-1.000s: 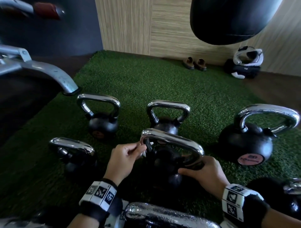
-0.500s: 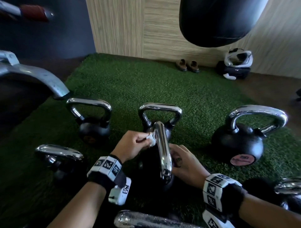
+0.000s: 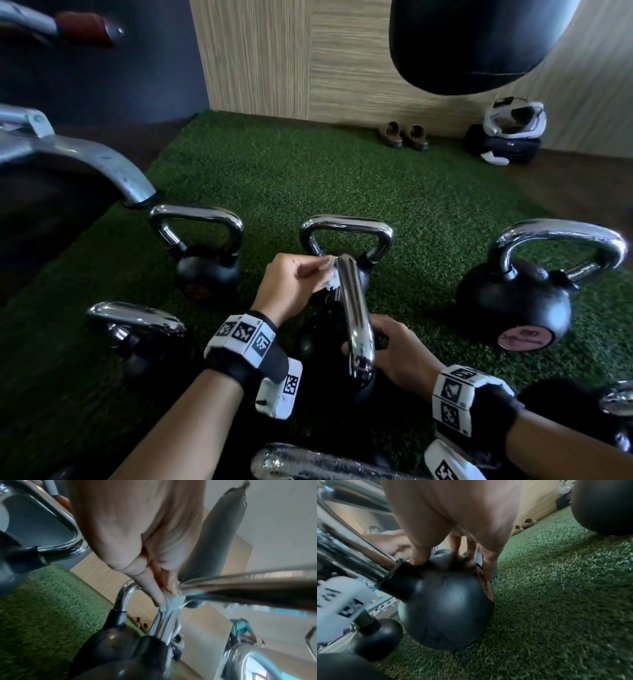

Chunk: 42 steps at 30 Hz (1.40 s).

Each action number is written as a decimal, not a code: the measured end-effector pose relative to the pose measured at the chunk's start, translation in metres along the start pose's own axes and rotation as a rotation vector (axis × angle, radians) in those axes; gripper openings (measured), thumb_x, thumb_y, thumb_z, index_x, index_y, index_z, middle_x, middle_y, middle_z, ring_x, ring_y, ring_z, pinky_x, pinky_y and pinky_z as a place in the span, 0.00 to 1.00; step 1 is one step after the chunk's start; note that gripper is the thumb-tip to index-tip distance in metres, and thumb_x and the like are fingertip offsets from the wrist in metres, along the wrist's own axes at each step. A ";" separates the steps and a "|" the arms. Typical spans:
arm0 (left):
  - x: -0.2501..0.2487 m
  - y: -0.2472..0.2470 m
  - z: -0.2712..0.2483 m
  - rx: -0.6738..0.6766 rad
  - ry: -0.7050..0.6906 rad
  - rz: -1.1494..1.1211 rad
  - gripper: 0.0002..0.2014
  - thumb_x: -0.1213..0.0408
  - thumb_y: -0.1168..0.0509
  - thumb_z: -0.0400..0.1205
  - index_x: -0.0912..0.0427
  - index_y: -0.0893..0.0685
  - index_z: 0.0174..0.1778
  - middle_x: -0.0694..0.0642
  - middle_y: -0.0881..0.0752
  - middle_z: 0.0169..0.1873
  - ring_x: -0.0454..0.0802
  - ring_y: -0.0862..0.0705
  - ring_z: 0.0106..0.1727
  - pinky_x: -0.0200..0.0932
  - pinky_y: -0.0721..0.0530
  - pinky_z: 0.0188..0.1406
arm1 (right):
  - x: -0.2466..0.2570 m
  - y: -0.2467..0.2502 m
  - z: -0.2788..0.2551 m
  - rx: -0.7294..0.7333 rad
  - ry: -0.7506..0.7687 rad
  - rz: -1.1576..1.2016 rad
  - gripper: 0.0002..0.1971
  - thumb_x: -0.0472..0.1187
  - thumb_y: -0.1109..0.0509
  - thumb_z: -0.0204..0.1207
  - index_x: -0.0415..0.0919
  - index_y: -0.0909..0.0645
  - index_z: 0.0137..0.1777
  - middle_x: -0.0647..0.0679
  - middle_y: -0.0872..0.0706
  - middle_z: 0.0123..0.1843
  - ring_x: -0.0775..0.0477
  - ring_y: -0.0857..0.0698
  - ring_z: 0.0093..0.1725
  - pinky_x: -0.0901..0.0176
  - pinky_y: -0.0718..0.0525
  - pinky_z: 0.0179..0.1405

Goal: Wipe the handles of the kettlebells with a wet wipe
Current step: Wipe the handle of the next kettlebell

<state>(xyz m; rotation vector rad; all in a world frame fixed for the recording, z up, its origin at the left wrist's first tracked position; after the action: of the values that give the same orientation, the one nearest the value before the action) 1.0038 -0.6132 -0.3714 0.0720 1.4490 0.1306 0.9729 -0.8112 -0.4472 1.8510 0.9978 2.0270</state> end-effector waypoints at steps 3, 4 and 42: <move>-0.022 0.000 -0.008 0.040 -0.060 -0.080 0.13 0.66 0.23 0.79 0.54 0.07 0.60 0.49 0.06 0.56 0.44 0.09 0.60 0.43 0.11 0.63 | 0.001 0.000 -0.001 -0.004 -0.002 -0.002 0.29 0.57 0.15 0.67 0.55 0.14 0.69 0.59 0.14 0.66 0.63 0.17 0.68 0.56 0.23 0.76; -0.031 -0.001 -0.014 0.070 -0.088 -0.071 0.13 0.70 0.24 0.80 0.51 0.08 0.58 0.47 0.06 0.55 0.41 0.09 0.59 0.38 0.12 0.61 | 0.001 0.001 -0.001 -0.002 -0.007 -0.001 0.29 0.56 0.15 0.68 0.57 0.14 0.70 0.59 0.14 0.66 0.64 0.18 0.68 0.60 0.23 0.75; -0.035 -0.025 -0.110 0.437 -0.067 0.315 0.05 0.63 0.16 0.73 0.56 0.04 0.42 0.45 0.05 0.40 0.43 0.05 0.44 0.50 0.07 0.50 | -0.003 0.004 -0.001 0.005 -0.070 0.013 0.31 0.59 0.15 0.66 0.59 0.16 0.70 0.58 0.13 0.65 0.58 0.16 0.67 0.49 0.20 0.75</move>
<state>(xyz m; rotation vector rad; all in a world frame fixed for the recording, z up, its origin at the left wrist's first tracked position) 0.8919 -0.6457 -0.3532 0.6570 1.3704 0.0657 0.9739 -0.8163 -0.4475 1.9217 0.9752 1.9546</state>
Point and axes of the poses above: each hand's wrist, its own z-axis towards the middle knuckle, its own y-axis out of the back of the hand, x = y × z, the point moved 9 cm from there along z, towards the middle knuckle
